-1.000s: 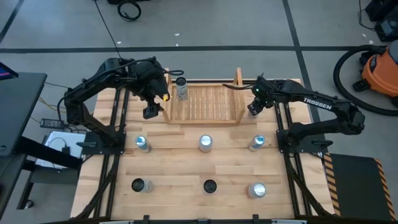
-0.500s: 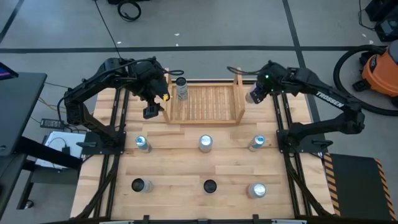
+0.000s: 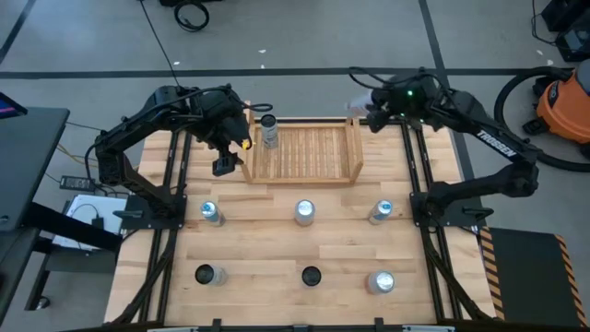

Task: Place canned beverage on shelf
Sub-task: Put the top white pink soda can into the shelf

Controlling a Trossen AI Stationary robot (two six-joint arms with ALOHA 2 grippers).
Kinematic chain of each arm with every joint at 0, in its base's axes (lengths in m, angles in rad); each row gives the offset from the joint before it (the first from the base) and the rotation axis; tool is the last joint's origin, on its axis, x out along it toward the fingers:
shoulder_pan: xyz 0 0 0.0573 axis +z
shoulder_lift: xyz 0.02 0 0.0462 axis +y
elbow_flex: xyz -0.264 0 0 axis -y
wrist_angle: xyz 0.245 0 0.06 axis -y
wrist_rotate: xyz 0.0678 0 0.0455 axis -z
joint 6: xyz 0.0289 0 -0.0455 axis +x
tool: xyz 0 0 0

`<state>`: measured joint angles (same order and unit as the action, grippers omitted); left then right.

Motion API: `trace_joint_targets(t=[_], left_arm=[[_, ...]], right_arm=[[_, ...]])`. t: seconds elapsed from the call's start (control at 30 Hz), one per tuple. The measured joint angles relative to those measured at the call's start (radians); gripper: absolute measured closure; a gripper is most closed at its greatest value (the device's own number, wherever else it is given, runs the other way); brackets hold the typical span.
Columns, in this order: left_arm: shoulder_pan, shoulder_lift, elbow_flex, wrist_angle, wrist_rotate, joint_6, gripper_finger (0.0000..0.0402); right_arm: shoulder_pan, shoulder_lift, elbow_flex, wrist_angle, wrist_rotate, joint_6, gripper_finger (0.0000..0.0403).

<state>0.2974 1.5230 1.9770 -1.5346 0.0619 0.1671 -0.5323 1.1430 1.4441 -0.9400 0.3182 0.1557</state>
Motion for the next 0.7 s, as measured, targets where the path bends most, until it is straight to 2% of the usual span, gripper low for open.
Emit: trace_joint_targets(t=[0.2, 0.43, 0.7], left_arm=[[0.000, 0.000, 0.000, 0.001, 0.000, -0.015, 0.0090], [0.000, 0.000, 0.000, 0.001, 0.000, -0.027, 0.0090], [0.000, 0.000, 0.000, 0.004, 0.000, -0.026, 0.0090]], right_arm=[[0.001, 0.095, 0.000, 0.122, -0.065, -0.113, 0.0149], [0.000, 0.224, 0.000, 0.167, -0.084, -0.184, 0.0149], [-0.002, 0.340, 0.000, 0.171, -0.158, -0.208, 0.0149]])
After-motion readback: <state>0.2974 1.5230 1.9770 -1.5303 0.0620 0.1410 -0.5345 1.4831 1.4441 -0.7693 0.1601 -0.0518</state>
